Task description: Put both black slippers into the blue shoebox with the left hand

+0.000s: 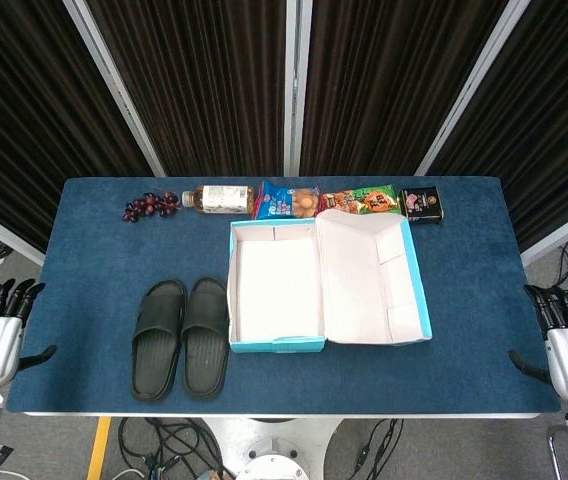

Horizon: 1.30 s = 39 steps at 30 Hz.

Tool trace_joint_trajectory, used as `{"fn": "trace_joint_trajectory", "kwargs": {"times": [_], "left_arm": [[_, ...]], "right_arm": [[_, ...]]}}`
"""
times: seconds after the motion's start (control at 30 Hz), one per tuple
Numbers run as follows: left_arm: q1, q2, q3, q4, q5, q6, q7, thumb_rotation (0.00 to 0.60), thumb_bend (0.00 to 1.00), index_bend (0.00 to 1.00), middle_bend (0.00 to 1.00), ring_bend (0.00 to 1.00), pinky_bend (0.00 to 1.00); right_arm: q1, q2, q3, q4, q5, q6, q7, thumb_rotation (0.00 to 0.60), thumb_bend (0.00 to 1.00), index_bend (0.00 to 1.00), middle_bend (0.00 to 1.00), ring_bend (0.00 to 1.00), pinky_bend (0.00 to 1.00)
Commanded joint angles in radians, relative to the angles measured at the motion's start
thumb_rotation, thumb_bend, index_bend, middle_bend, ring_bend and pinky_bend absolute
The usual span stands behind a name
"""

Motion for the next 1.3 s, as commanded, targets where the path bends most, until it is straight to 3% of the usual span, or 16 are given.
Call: {"fn": "trace_joint_trajectory", "kwargs": {"times": [0.03, 0.33, 0.4, 0.47, 0.63, 0.73, 1.0, 1.3], "left_arm": [[0.004, 0.003, 0.002, -0.01, 0.0, 0.003, -0.002, 0.6, 0.0, 0.13, 0.1, 0.02, 0.08], [-0.015, 0.02, -0.011, -0.038, 0.036, 0.008, -0.015, 0.6, 0.0, 0.13, 0.1, 0.03, 0.09], [-0.038, 0.032, -0.022, -0.046, 0.051, -0.01, -0.02, 0.6, 0.0, 0.13, 0.11, 0.09, 0.13], [-0.072, 0.052, -0.031, -0.07, 0.056, -0.056, -0.035, 0.6, 0.0, 0.13, 0.12, 0.19, 0.23], [-0.178, 0.069, -0.079, -0.112, 0.027, -0.194, -0.095, 0.6, 0.0, 0.15, 0.15, 0.52, 0.78], [-0.257, 0.044, -0.112, -0.121, -0.022, -0.297, -0.091, 0.6, 0.0, 0.15, 0.15, 0.61, 0.88], [-0.458, -0.089, -0.142, -0.084, -0.239, -0.572, 0.011, 0.6, 0.0, 0.12, 0.12, 0.66, 0.93], [-0.604, -0.21, -0.114, -0.024, -0.56, -0.669, 0.2, 0.6, 0.0, 0.08, 0.06, 0.66, 0.93]], "right_arm": [[-0.004, -0.001, 0.001, 0.007, 0.002, 0.005, 0.016, 0.6, 0.08, 0.08, 0.11, 0.0, 0.1], [-0.008, 0.008, -0.007, 0.029, -0.037, 0.021, 0.062, 0.6, 0.08, 0.08, 0.11, 0.0, 0.1], [-0.008, 0.017, -0.006, 0.033, -0.047, 0.028, 0.069, 0.6, 0.08, 0.08, 0.11, 0.0, 0.1], [-0.007, 0.026, -0.003, 0.037, -0.054, 0.035, 0.074, 0.6, 0.08, 0.08, 0.11, 0.0, 0.1], [-0.006, 0.05, 0.003, 0.037, -0.064, 0.046, 0.081, 0.6, 0.08, 0.08, 0.1, 0.0, 0.1], [-0.005, 0.061, 0.006, 0.034, -0.066, 0.049, 0.084, 0.6, 0.08, 0.08, 0.1, 0.0, 0.1], [-0.008, 0.081, 0.004, 0.031, -0.062, 0.047, 0.099, 0.6, 0.08, 0.08, 0.1, 0.0, 0.1], [-0.005, 0.082, 0.002, 0.044, -0.05, 0.028, 0.114, 0.6, 0.08, 0.08, 0.1, 0.0, 0.1]]}}
